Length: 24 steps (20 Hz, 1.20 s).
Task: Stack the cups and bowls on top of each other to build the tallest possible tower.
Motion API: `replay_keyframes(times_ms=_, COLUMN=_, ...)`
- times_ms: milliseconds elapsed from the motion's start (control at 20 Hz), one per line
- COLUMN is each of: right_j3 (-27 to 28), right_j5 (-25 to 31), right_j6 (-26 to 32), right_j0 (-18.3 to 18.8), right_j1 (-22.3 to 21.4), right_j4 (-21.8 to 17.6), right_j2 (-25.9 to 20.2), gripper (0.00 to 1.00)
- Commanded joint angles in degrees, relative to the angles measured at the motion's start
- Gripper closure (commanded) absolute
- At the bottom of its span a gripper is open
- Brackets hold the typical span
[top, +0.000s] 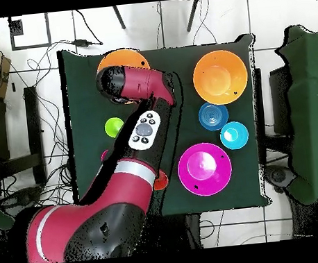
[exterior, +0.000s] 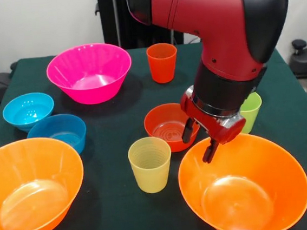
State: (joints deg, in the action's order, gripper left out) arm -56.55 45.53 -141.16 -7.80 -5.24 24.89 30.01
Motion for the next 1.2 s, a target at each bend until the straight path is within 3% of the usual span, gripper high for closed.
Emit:
replay_keyframes(times_ms=50, right_j3=-1.34, right_j5=-2.59, right_j6=-12.91, right_j0=-1.52, right_j1=-0.27, right_j4=1.55, right_j2=-4.21, gripper=0.00)
replay_keyframes(times_ms=800, right_j3=-2.08, right_j5=-4.12, right_j6=-14.18, right_j0=-4.53, right_j1=0.27, right_j4=2.68, right_j2=-3.38, gripper=0.00)
replay_keyframes(times_ms=850, right_j3=-1.90, right_j5=-4.29, right_j6=-13.97, right_j0=-4.63, right_j1=0.44, right_j4=2.70, right_j2=-3.13, gripper=1.00)
replay_keyframes(times_ms=1200, right_j3=-1.89, right_j5=-4.17, right_j6=-11.95, right_j0=-4.29, right_j1=0.20, right_j4=2.28, right_j2=-3.58, gripper=1.00)
